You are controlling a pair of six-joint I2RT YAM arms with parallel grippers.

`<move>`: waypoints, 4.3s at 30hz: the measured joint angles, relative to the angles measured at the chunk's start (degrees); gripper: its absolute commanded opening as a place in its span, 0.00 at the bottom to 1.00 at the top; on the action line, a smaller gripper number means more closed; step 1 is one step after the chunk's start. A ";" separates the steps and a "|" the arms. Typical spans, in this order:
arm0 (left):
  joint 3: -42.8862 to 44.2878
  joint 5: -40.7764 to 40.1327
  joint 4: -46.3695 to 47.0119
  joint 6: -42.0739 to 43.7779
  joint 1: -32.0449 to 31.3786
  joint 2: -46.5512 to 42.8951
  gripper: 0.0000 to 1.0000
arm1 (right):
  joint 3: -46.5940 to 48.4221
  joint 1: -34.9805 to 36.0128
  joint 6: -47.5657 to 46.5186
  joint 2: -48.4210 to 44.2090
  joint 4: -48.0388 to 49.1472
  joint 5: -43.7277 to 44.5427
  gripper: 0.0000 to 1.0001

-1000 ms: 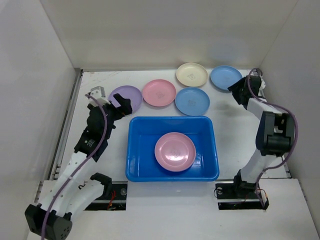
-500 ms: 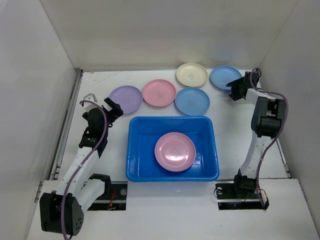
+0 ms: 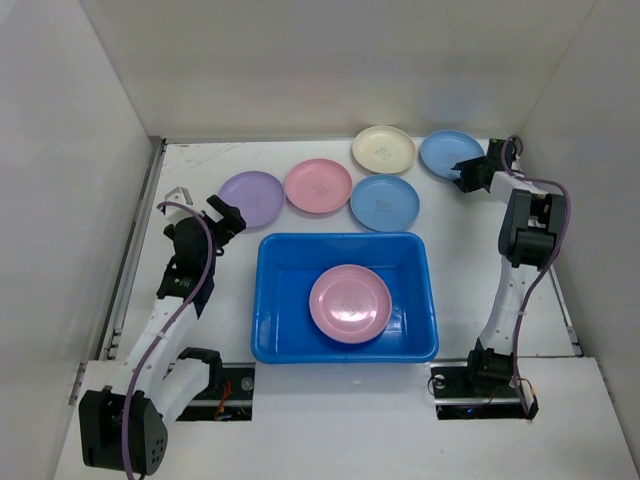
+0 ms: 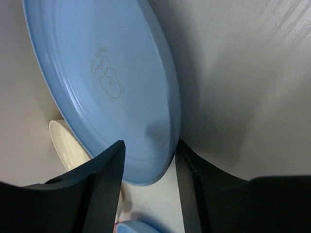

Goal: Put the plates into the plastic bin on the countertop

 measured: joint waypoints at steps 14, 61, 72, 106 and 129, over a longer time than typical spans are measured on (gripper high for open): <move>-0.20 0.04 0.02 -0.02 0.44 -0.22 1.00 | -0.87 -0.17 3.74 0.68 -0.11 0.50 0.00; -1.44 0.22 0.85 -0.17 0.33 -0.98 1.00 | -48.68 52.65 -33.05 -75.84 -31.82 12.20 0.04; -1.44 0.22 0.85 -0.17 0.33 -0.98 1.00 | -50.23 55.10 -33.05 -69.75 -31.47 14.80 0.09; -2.03 1.75 3.06 -2.05 1.29 2.16 1.00 | -46.38 66.69 -33.07 -70.88 -28.11 21.62 0.69; 15.47 16.20 13.77 -16.13 13.18 47.89 0.84 | -50.60 67.47 -35.54 -89.59 -25.31 27.30 0.69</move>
